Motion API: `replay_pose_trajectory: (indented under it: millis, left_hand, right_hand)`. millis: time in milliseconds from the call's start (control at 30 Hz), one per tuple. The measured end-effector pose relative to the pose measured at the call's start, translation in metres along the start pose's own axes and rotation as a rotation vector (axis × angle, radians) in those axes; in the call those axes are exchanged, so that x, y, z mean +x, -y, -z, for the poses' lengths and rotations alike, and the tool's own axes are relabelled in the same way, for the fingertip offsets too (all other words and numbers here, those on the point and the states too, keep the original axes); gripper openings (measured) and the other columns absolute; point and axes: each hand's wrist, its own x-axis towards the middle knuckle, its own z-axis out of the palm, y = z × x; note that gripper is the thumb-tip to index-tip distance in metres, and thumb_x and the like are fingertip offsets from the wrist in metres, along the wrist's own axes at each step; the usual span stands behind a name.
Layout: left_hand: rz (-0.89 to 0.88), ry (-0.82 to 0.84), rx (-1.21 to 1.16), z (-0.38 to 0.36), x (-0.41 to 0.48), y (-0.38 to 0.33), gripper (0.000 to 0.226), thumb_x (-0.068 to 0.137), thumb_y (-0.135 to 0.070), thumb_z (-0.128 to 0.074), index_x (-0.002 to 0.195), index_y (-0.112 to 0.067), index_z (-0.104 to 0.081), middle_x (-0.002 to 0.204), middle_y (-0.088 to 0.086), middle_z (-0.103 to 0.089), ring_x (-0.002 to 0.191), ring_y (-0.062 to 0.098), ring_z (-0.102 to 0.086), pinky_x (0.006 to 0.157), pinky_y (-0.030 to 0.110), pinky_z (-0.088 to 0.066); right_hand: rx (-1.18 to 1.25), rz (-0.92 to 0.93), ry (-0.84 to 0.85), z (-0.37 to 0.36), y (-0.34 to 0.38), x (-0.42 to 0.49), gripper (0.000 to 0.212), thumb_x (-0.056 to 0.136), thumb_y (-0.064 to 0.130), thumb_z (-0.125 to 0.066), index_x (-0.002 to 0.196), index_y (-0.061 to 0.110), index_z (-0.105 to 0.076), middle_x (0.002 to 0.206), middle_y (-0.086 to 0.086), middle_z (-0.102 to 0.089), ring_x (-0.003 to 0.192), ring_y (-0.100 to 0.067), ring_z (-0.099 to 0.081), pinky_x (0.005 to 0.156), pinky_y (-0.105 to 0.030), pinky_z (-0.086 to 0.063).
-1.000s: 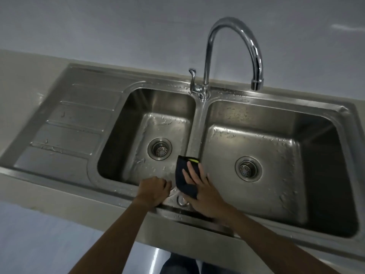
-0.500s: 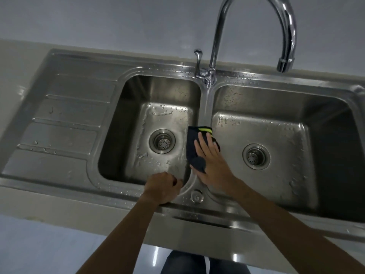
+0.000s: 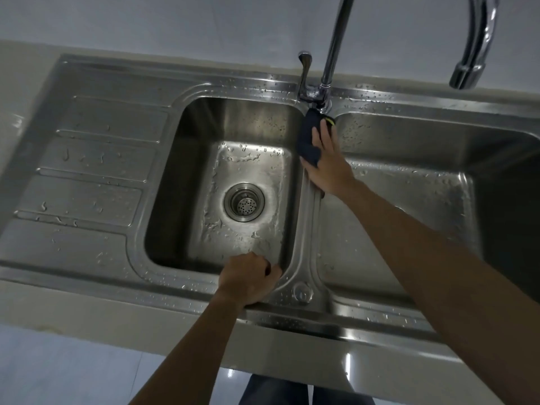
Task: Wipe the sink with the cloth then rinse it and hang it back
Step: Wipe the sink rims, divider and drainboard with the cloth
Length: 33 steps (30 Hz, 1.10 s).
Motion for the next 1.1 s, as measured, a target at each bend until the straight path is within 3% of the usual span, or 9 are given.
replay_pose_trajectory:
  millis: [167,300,400,667,800,933,1100]
  left_hand:
    - [0.012,0.01,-0.043,0.003,-0.002,-0.001,0.052,0.092,-0.046,-0.031,0.063,-0.014,-0.059,0.06,0.001,-0.061,0.058,0.013,-0.06,0.067,0.028,-0.053]
    - [-0.007,-0.018,-0.009,0.007,-0.004,-0.004,0.044,0.095,-0.038,-0.032,0.069,-0.014,-0.06,0.068,0.002,-0.06,0.062,0.015,-0.055,0.062,0.026,-0.039]
    - [-0.005,-0.031,0.006,0.009,-0.004,-0.004,0.041,0.095,-0.036,-0.033,0.074,-0.014,-0.061,0.075,0.004,-0.06,0.066,0.018,-0.053,0.066,0.028,-0.037]
    - [0.04,-0.033,-0.002,0.008,-0.006,-0.007,0.043,0.095,-0.03,-0.031,0.084,-0.009,-0.067,0.098,0.016,-0.067,0.089,0.03,-0.061,0.077,0.035,-0.043]
    - [0.042,-0.035,0.01,0.009,-0.007,-0.009,0.044,0.098,-0.031,-0.03,0.092,-0.011,-0.069,0.103,0.014,-0.068,0.094,0.031,-0.061,0.081,0.035,-0.045]
    - [0.021,-0.008,0.009,0.009,-0.007,-0.009,0.041,0.097,-0.028,-0.031,0.084,-0.019,-0.069,0.101,0.01,-0.069,0.094,0.029,-0.062,0.082,0.035,-0.047]
    - [0.043,-0.013,0.033,0.008,-0.008,-0.008,0.04,0.096,-0.028,-0.032,0.083,-0.016,-0.068,0.102,0.012,-0.068,0.094,0.03,-0.06,0.078,0.034,-0.043]
  right_hand:
    - [-0.047,-0.025,0.066,0.003,0.014,-0.012,0.078,0.097,0.047,-0.034,0.149,0.005,0.006,0.157,-0.011,0.018,0.142,-0.032,0.021,0.119,-0.047,0.002]
    - [0.037,0.136,0.101,-0.013,0.019,-0.083,0.08,0.095,0.052,-0.033,0.149,0.007,0.004,0.156,-0.008,0.019,0.139,-0.027,0.027,0.118,-0.051,-0.003]
    - [0.122,0.242,0.116,-0.032,0.025,-0.143,0.082,0.091,0.062,-0.022,0.149,0.007,-0.005,0.156,-0.005,0.011,0.142,-0.026,0.02,0.117,-0.053,-0.01]
    - [0.084,0.415,0.23,-0.04,0.016,-0.23,0.067,0.095,0.053,-0.031,0.151,0.02,-0.014,0.159,0.005,-0.004,0.146,-0.018,0.01,0.118,-0.048,-0.013]
    - [-0.034,0.516,0.246,-0.032,0.013,-0.253,0.065,0.094,0.036,-0.043,0.15,0.026,-0.013,0.158,0.008,-0.004,0.146,-0.018,0.009,0.117,-0.046,-0.002]
    - [-0.045,0.455,0.274,-0.034,0.03,-0.265,0.07,0.083,0.019,-0.044,0.149,0.026,-0.022,0.158,0.009,-0.011,0.144,-0.019,0.004,0.115,-0.049,0.0]
    - [-0.011,0.412,0.21,-0.035,0.031,-0.274,0.062,0.084,0.031,-0.033,0.146,0.026,-0.03,0.156,0.009,-0.019,0.145,-0.019,-0.006,0.118,-0.044,0.001]
